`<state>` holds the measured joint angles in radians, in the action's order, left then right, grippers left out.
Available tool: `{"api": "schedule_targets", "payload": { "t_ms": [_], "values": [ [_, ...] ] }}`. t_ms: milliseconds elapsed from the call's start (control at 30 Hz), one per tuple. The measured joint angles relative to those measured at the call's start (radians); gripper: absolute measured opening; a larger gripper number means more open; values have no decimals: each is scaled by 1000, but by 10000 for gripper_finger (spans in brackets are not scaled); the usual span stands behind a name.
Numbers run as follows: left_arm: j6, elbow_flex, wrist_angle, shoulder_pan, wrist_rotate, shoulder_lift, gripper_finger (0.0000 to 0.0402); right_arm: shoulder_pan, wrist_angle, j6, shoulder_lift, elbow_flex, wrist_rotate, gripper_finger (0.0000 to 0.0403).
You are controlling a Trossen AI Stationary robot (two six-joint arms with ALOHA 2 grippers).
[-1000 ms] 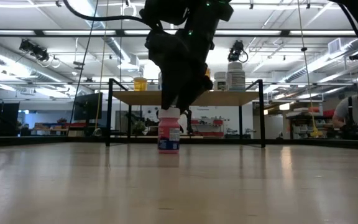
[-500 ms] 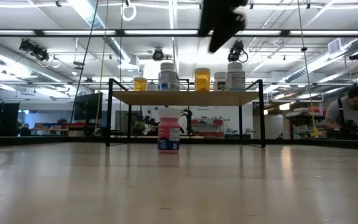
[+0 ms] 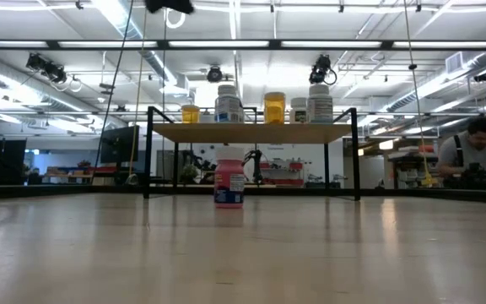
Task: Pick and place medicine bottles onto shelf by color
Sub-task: Put the pink medicine bottle on the shelf
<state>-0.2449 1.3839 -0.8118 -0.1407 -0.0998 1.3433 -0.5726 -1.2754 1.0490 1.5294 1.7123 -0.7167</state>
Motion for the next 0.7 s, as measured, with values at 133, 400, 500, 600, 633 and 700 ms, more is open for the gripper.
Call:
{"api": "schedule_targets", "payload": {
  "t_ms": [133, 400, 500, 600, 633, 700],
  "values": [
    [73, -49, 140, 28, 27, 51, 288, -54, -45, 123, -1, 0, -8, 302],
    [129, -51, 178, 73, 70, 234, 316, -92, -109, 151, 5, -1, -18, 302],
    [122, -51, 168, 83, 72, 291, 321, -92, -144, 159, 2, -1, -25, 302],
    [83, -51, 161, 98, 73, 343, 321, -92, -141, 128, 2, -1, -26, 302],
    [71, -50, 164, 101, 73, 356, 320, -92, -142, 119, 2, -1, -25, 302],
    [60, -50, 173, 106, 76, 379, 319, -96, -145, 104, 2, -1, -26, 302]
  ]
}}
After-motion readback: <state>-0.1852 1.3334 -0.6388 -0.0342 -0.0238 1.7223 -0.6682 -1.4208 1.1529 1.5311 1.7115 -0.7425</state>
